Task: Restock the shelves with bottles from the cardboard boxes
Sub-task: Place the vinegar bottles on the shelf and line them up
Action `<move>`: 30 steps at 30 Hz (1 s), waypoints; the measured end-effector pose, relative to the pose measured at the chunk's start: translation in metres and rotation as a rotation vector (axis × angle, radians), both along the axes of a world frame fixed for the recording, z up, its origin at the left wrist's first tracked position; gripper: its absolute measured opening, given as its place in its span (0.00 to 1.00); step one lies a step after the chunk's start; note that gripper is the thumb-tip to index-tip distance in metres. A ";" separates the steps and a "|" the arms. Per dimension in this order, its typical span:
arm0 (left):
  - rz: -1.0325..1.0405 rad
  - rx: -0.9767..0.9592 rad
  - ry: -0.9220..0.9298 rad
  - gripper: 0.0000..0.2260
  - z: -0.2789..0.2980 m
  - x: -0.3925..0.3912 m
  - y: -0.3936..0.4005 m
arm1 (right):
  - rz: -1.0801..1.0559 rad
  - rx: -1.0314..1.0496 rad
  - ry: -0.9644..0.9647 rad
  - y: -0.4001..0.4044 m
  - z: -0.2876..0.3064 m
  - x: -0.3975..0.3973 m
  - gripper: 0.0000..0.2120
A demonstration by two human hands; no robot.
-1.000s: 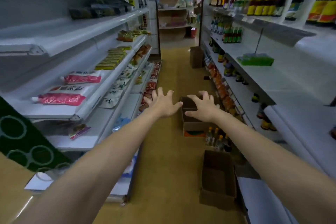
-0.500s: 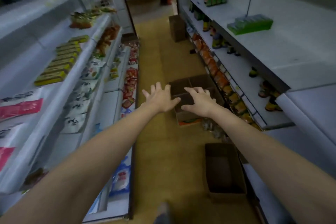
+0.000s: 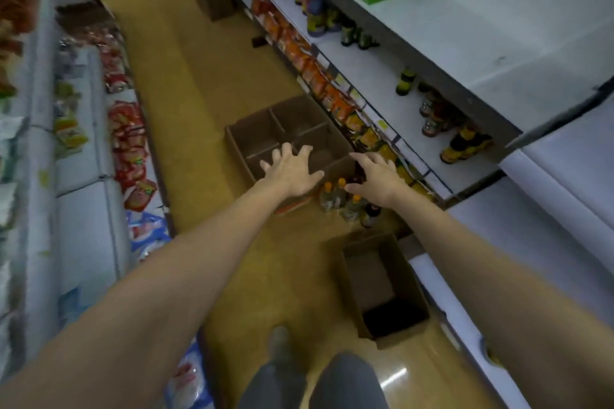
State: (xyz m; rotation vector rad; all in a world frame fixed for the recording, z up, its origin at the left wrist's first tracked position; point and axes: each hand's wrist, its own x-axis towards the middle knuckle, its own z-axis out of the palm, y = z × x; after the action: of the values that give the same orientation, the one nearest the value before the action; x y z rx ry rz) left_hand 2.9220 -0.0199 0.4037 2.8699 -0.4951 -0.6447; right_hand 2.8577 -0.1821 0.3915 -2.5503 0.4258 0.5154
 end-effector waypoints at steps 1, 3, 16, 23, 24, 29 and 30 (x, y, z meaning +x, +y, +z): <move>-0.018 0.000 0.016 0.29 -0.007 0.009 -0.005 | -0.013 -0.007 0.010 -0.004 -0.008 0.006 0.33; -0.046 0.004 0.045 0.29 -0.024 0.025 -0.015 | -0.032 -0.022 0.028 -0.014 -0.025 0.018 0.33; -0.119 0.056 0.155 0.28 -0.179 0.125 -0.080 | -0.089 0.064 0.138 -0.081 -0.181 0.107 0.34; -0.168 0.076 0.179 0.27 -0.313 0.165 -0.098 | -0.131 0.073 0.211 -0.103 -0.311 0.137 0.35; -0.169 0.077 0.197 0.28 -0.335 0.171 -0.100 | -0.143 0.076 0.225 -0.106 -0.330 0.141 0.35; -0.199 0.089 0.218 0.27 -0.439 0.203 -0.118 | -0.206 0.098 0.235 -0.117 -0.424 0.161 0.34; -0.215 0.063 0.209 0.27 -0.457 0.209 -0.122 | -0.206 0.095 0.229 -0.120 -0.442 0.165 0.34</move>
State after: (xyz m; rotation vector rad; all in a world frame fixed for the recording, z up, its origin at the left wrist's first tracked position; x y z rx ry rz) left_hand 3.1314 -0.1418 -0.0531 2.7852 -0.7692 -0.9990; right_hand 3.0231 -0.3016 -0.0501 -2.3314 0.7193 0.7333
